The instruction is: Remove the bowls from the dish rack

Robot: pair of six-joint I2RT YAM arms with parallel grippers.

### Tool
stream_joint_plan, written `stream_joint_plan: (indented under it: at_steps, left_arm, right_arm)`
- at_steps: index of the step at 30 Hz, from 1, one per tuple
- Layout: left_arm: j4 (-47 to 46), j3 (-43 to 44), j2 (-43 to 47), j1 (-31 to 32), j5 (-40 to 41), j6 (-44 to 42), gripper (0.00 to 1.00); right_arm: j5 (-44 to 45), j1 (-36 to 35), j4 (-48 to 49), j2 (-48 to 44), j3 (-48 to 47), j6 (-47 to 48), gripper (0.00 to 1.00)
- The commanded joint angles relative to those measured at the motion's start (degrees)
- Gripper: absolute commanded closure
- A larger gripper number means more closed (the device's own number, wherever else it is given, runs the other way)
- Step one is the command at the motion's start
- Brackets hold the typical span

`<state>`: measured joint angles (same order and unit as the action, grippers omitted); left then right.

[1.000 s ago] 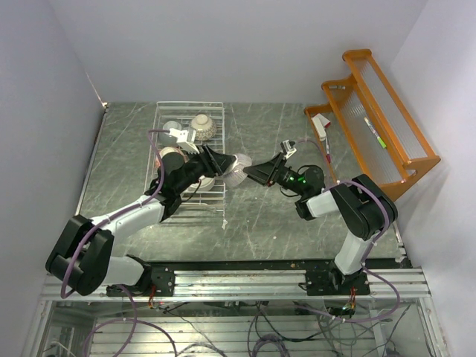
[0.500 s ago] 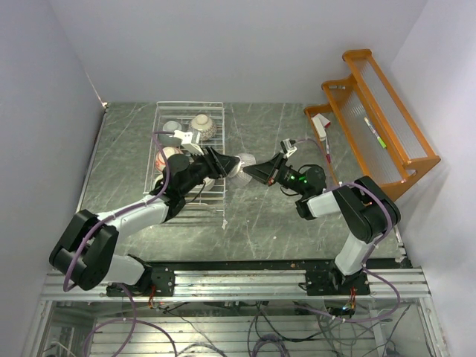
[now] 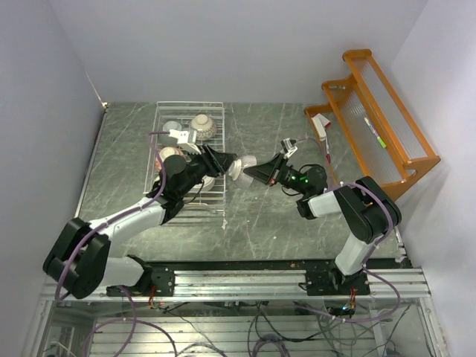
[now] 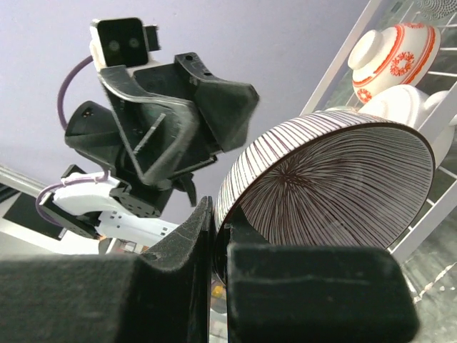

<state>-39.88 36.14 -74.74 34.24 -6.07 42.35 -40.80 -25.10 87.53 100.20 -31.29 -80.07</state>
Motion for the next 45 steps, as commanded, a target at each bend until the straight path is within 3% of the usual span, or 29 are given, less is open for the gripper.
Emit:
stream_joint_plan:
  at_steps: [1,4,7,11,14,20,27,31,45]
  left_arm:
    - [2.62,-0.17,6.50,0.30,4.93,-4.06,0.43]
    - [7.99,-0.51,10.37,0.30,7.45,-6.62,0.38]
    - [14.32,0.02,13.17,0.30,10.50,-9.81,0.37]
    - [21.43,0.69,15.21,0.46,14.14,-12.38,0.38]
    - [21.87,-1.11,16.28,0.56,15.08,-12.27,0.39]
    - [20.28,-4.20,17.22,0.65,14.84,-11.24,0.39]
    - [22.65,-4.51,18.97,0.83,15.75,-12.55,0.40]
    - [23.80,-4.45,19.94,0.83,16.29,-13.08,0.40]
    - [23.68,-5.44,20.25,0.83,16.82,-12.72,0.39]
  right_arm:
    - [-1.85,1.22,5.82,-4.06,-2.21,4.60,1.00]
    - [-1.95,1.46,-10.07,-8.66,-3.99,13.25,1.00]
    - [2.33,1.33,-38.02,-15.01,-8.66,29.32,1.00]
    - [21.81,-1.26,-72.38,-21.06,-18.13,50.06,1.00]
    - [32.97,-2.84,-87.26,-20.39,-24.99,57.83,1.00]
    - [49.92,-9.83,-112.90,-8.92,-40.58,65.90,1.00]
    - [63.36,-14.44,-126.39,-0.49,-48.60,66.71,1.00]
    - [65.44,-14.79,-130.17,0.95,-50.02,67.66,1.00]
    - [69.73,-14.71,-131.40,4.98,-45.55,72.97,1.00]
